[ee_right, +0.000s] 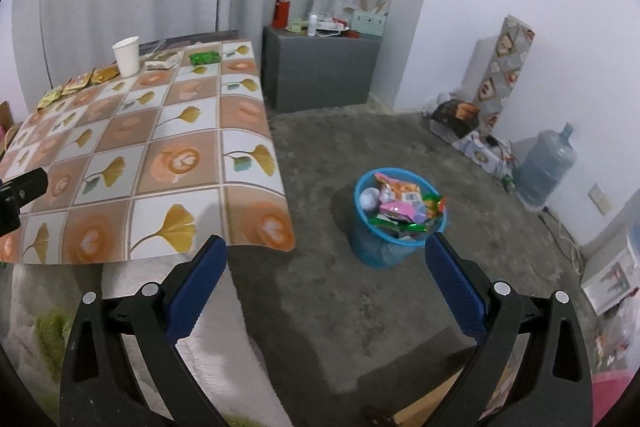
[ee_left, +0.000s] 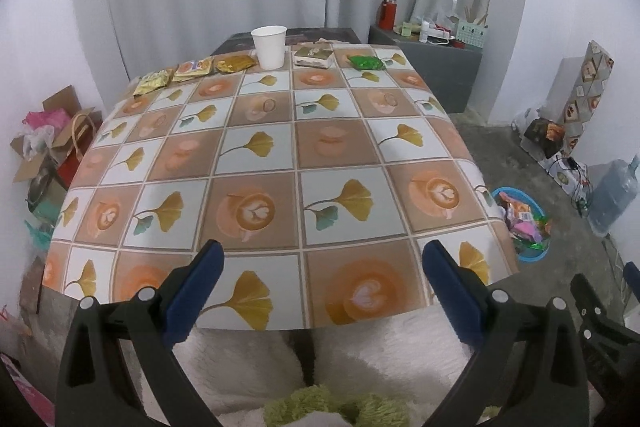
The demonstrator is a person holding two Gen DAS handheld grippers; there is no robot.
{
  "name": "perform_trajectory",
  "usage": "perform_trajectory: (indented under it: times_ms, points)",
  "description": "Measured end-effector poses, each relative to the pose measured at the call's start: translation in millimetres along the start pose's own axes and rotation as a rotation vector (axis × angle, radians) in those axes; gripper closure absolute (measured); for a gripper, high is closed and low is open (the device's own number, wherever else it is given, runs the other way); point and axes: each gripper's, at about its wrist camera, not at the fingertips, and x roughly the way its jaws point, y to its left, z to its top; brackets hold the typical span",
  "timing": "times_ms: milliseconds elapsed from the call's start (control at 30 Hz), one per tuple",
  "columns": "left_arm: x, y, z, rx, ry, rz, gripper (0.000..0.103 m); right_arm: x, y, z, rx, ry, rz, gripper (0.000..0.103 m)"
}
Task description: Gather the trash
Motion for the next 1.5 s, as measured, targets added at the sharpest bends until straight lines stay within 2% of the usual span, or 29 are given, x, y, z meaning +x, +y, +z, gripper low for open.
perform_trajectory:
  times_ms: [500, 1500]
  points:
    - [1, -14, 0, 0.022, 0.016, -0.011, 0.006, 1, -4, 2, 0.012, -0.007, -0.006, 0.008]
    - [1, -16, -2, 0.034, 0.02, -0.01, 0.006, -1, -13, 10, 0.029, -0.022, -0.012, 0.008]
